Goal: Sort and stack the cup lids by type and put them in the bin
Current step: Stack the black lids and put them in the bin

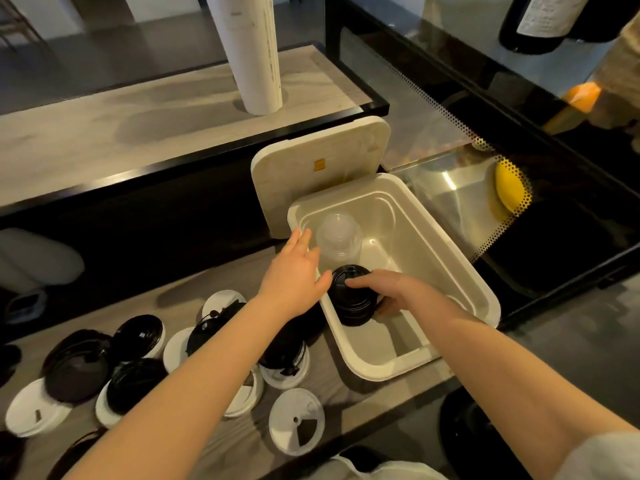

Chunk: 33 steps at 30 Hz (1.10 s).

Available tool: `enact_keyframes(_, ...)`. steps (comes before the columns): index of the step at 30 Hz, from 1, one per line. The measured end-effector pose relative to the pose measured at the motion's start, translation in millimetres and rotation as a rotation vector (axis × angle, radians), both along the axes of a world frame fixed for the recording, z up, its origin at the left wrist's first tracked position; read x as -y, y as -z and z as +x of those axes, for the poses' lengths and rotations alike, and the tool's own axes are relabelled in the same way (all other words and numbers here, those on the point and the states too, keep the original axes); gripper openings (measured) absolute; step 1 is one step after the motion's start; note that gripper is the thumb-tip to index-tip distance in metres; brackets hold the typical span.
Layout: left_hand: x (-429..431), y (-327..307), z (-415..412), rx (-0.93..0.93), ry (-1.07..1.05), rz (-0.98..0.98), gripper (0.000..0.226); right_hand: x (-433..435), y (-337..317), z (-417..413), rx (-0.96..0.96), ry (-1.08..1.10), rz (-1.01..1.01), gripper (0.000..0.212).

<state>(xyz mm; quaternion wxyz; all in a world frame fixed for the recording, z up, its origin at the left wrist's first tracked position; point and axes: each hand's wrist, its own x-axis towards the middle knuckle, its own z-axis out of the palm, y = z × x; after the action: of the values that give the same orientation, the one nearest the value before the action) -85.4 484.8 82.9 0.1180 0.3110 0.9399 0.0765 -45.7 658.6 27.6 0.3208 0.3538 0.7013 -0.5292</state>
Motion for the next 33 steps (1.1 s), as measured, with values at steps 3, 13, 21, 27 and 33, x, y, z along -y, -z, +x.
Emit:
enact_keyframes(3,1,1,0,0.002,-0.002,0.021,0.058,-1,0,2,0.019,-0.009,-0.025,0.079)
enact_keyframes(13,2,6,1,0.004,-0.021,0.023,0.052,6,-13,7,0.008,-0.121,0.093,0.089)
enact_keyframes(21,-29,-19,-29,-0.073,0.097,0.02,0.073,-5,-29,2,-0.247,-0.223,0.345,0.092)
enact_keyframes(27,-54,-14,-53,0.011,0.154,-0.141,0.074,14,-20,2,-0.223,-0.416,0.436,0.063)
enact_keyframes(33,-51,-11,-56,-0.057,0.113,-0.129,0.066,11,-23,1,-0.168,-0.44,0.412,0.048)
